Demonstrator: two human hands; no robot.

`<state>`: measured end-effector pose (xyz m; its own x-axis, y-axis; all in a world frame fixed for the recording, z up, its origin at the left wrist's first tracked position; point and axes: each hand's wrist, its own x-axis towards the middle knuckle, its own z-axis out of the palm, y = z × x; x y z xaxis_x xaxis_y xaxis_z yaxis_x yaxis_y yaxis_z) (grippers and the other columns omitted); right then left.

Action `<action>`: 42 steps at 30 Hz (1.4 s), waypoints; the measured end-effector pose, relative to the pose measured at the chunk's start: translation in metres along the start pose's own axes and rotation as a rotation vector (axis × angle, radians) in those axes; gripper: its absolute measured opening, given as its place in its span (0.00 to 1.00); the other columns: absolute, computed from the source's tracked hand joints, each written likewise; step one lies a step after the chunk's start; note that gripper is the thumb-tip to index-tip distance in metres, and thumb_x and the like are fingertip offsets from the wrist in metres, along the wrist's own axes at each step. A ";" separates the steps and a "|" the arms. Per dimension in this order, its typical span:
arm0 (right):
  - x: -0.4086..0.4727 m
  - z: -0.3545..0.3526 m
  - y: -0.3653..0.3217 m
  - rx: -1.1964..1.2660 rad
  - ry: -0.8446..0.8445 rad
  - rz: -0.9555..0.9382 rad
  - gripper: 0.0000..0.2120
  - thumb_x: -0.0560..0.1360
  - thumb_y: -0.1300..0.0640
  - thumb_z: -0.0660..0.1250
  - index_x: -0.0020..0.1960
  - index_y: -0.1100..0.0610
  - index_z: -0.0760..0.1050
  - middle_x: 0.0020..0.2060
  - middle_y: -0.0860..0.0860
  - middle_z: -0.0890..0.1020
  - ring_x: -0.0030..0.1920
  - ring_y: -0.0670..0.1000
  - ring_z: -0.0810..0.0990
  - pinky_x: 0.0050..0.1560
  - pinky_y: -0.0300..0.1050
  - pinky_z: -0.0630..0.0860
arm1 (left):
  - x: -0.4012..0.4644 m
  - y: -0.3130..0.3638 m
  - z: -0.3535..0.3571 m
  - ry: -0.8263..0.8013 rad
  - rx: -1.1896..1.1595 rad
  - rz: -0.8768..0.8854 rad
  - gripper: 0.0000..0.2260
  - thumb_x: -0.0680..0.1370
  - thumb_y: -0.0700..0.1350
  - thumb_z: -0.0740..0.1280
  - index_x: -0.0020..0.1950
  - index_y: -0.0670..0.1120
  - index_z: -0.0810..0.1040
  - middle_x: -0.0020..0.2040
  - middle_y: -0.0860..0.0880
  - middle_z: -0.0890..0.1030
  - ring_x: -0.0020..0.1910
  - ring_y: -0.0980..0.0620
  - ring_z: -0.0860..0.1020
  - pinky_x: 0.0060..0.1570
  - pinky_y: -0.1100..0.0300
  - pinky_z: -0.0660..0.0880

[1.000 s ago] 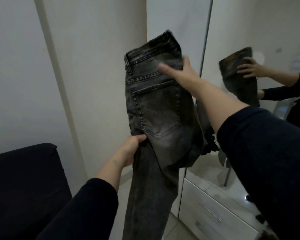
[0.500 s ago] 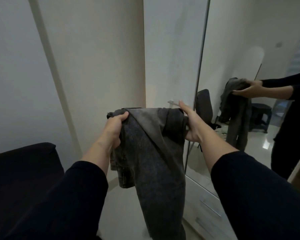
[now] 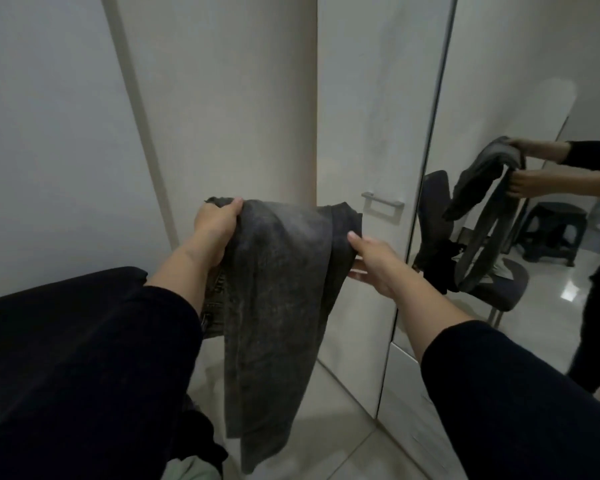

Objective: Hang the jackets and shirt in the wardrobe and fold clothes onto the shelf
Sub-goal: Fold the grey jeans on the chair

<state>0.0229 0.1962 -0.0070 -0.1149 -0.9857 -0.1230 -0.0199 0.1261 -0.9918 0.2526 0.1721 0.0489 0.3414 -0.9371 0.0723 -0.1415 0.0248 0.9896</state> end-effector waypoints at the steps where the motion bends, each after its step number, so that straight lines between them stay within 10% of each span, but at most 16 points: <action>1: 0.003 0.005 -0.004 0.027 0.015 -0.008 0.17 0.82 0.49 0.57 0.66 0.56 0.71 0.57 0.51 0.79 0.56 0.54 0.77 0.55 0.50 0.76 | 0.001 0.002 -0.008 0.063 0.127 0.051 0.17 0.79 0.52 0.64 0.57 0.39 0.76 0.56 0.42 0.78 0.55 0.44 0.76 0.52 0.56 0.71; 5: 0.013 0.032 -0.023 0.056 0.062 -0.016 0.18 0.81 0.47 0.58 0.63 0.57 0.74 0.56 0.53 0.79 0.55 0.55 0.77 0.48 0.48 0.78 | 0.016 -0.008 -0.041 0.147 0.223 0.042 0.22 0.75 0.59 0.67 0.51 0.39 0.77 0.52 0.44 0.78 0.53 0.46 0.77 0.51 0.60 0.72; 12: 0.023 0.081 -0.060 0.200 0.068 -0.024 0.25 0.76 0.42 0.61 0.67 0.56 0.74 0.62 0.58 0.78 0.61 0.60 0.77 0.64 0.61 0.73 | -0.009 -0.029 -0.076 -0.234 -0.590 -0.120 0.20 0.77 0.60 0.63 0.53 0.44 0.81 0.48 0.47 0.85 0.48 0.50 0.82 0.51 0.56 0.78; 17: 0.020 0.113 -0.062 0.174 0.029 -0.080 0.22 0.80 0.46 0.59 0.66 0.58 0.73 0.59 0.58 0.80 0.57 0.59 0.79 0.61 0.55 0.76 | -0.038 -0.085 -0.073 -0.106 -0.223 -0.078 0.23 0.75 0.49 0.70 0.66 0.40 0.72 0.59 0.47 0.78 0.60 0.46 0.77 0.62 0.49 0.73; 24: 0.002 0.101 -0.023 -0.180 -0.315 -0.030 0.29 0.80 0.55 0.62 0.75 0.39 0.54 0.66 0.47 0.71 0.64 0.55 0.72 0.57 0.58 0.72 | -0.023 -0.077 -0.088 -0.069 -0.192 0.024 0.08 0.76 0.50 0.69 0.45 0.46 0.80 0.47 0.47 0.83 0.51 0.48 0.81 0.54 0.54 0.77; 33: -0.014 0.116 0.015 -0.063 -0.160 0.009 0.13 0.81 0.59 0.59 0.64 0.58 0.74 0.60 0.58 0.79 0.56 0.58 0.79 0.55 0.53 0.78 | -0.068 -0.084 -0.124 -0.319 0.136 -0.080 0.15 0.75 0.48 0.70 0.60 0.47 0.73 0.51 0.49 0.81 0.49 0.50 0.80 0.42 0.57 0.77; 39: -0.060 0.129 0.017 -0.222 -0.622 0.067 0.40 0.78 0.62 0.64 0.75 0.34 0.45 0.72 0.51 0.67 0.63 0.56 0.75 0.51 0.52 0.78 | -0.107 -0.094 -0.167 0.027 0.250 -0.087 0.18 0.79 0.54 0.63 0.60 0.40 0.71 0.56 0.42 0.78 0.54 0.42 0.78 0.53 0.47 0.77; 42: -0.089 0.143 0.006 -0.365 -0.523 -0.152 0.35 0.79 0.62 0.64 0.75 0.37 0.52 0.71 0.54 0.66 0.60 0.56 0.76 0.52 0.54 0.79 | -0.136 -0.091 -0.179 0.145 0.051 -0.115 0.24 0.76 0.58 0.66 0.59 0.39 0.72 0.54 0.45 0.78 0.53 0.45 0.77 0.54 0.53 0.75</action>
<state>0.1752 0.2682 -0.0067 0.4121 -0.9081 -0.0744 -0.3445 -0.0797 -0.9354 0.3850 0.3594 -0.0290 0.4879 -0.8727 -0.0205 -0.1390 -0.1009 0.9851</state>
